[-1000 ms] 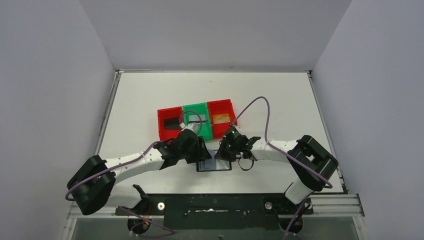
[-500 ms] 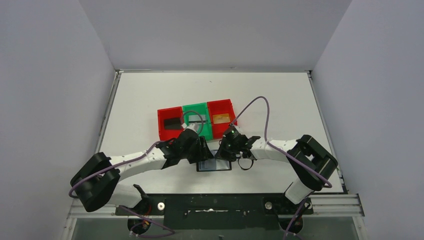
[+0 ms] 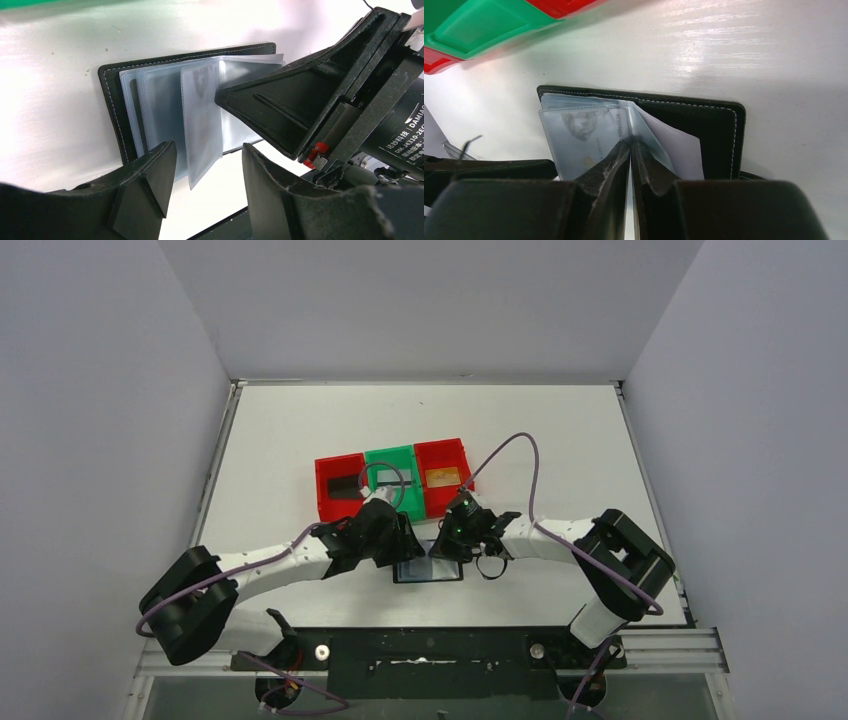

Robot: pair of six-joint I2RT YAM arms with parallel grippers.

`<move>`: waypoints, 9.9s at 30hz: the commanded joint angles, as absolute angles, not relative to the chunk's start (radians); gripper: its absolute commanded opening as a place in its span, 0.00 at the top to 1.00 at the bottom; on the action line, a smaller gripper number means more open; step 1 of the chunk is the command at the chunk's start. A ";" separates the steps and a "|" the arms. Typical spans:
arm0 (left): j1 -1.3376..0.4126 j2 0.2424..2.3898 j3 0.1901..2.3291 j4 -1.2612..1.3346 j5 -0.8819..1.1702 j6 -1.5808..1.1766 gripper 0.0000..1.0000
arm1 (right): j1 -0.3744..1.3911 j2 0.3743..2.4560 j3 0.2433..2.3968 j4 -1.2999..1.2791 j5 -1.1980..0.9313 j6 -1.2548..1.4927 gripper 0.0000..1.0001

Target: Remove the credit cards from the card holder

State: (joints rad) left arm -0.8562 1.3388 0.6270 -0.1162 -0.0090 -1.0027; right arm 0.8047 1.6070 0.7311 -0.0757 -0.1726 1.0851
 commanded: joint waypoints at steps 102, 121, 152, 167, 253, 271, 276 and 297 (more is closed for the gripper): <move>-0.955 1.645 0.919 -0.273 -0.124 -0.939 0.52 | 0.772 1.422 0.557 -0.160 -0.048 1.111 0.82; -0.989 1.778 0.984 -0.358 -0.163 -0.924 0.54 | 0.769 1.438 0.551 -0.138 -0.061 1.117 0.82; -0.831 1.520 0.499 0.461 0.190 -1.171 0.78 | 0.732 1.506 0.509 -0.040 -0.154 1.119 0.94; -0.831 1.534 0.510 0.503 0.207 -1.160 1.00 | 0.732 1.504 0.506 -0.031 -0.161 1.117 0.94; -0.828 1.309 0.460 0.055 0.073 -1.120 0.52 | 0.868 1.532 0.681 -0.108 -0.103 1.020 0.75; -0.836 1.418 0.439 0.179 0.103 -1.201 0.67 | 0.803 1.551 0.595 0.001 -0.220 1.073 0.80; -0.838 1.386 0.453 0.104 0.065 -1.192 0.87 | 0.798 1.554 0.598 -0.009 -0.217 1.073 0.80; -0.804 0.989 0.511 -0.246 -0.036 -1.053 1.00 | 0.792 1.358 0.646 0.056 -0.187 0.965 0.64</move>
